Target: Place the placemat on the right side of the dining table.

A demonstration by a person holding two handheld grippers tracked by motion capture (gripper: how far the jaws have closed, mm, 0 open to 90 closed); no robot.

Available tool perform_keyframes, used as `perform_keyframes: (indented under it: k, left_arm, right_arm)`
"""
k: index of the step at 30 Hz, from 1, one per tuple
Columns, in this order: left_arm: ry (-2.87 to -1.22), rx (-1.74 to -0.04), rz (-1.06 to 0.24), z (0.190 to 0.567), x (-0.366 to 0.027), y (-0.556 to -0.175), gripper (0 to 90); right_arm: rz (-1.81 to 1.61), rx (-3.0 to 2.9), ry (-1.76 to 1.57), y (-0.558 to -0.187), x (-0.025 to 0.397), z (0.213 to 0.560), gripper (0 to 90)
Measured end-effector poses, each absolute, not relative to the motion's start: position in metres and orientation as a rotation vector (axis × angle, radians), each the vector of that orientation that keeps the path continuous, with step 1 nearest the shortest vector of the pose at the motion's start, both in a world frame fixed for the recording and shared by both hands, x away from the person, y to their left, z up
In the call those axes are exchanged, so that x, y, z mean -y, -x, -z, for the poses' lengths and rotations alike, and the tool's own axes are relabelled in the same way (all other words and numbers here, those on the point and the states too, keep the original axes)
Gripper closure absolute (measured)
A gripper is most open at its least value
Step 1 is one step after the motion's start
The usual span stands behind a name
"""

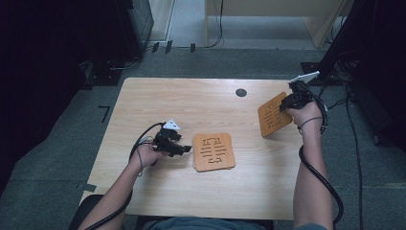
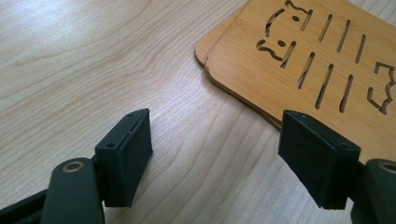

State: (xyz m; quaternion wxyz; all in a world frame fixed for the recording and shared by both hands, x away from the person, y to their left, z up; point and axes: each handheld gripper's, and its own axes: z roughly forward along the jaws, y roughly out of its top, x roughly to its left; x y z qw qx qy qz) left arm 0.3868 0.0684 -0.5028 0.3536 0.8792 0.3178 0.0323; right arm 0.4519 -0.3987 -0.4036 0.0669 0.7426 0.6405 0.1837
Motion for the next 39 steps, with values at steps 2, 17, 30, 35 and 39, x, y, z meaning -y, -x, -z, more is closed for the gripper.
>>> perform_keyframes:
  k: [2, 17, 30, 35, 39]
  left_arm:
    - [-2.272, -0.823, -0.084, 0.503, -0.068, -0.387, 24.7]
    - [-2.275, -0.821, -0.084, 0.503, -0.068, -0.387, 24.7]
    - [-2.275, -0.819, -0.086, 0.503, -0.068, -0.387, 24.7]
    - [-2.275, -0.818, -0.086, 0.503, -0.068, -0.387, 24.7]
    - [-2.276, -0.818, -0.086, 0.503, -0.068, -0.387, 24.7]
  right_arm:
    - [-0.556, -1.927, -2.248, -0.452, 0.399, 0.406, 70.8]
    - [-0.574, -1.936, -2.282, -0.454, 0.404, 0.419, 64.8]
    - [-0.582, -1.94, -2.288, -0.455, 0.407, 0.429, 59.8]
    - [-0.578, -1.941, -2.29, -0.456, 0.406, 0.431, 58.6]
    - [-0.589, -1.945, -2.299, -0.456, 0.407, 0.435, 57.3]
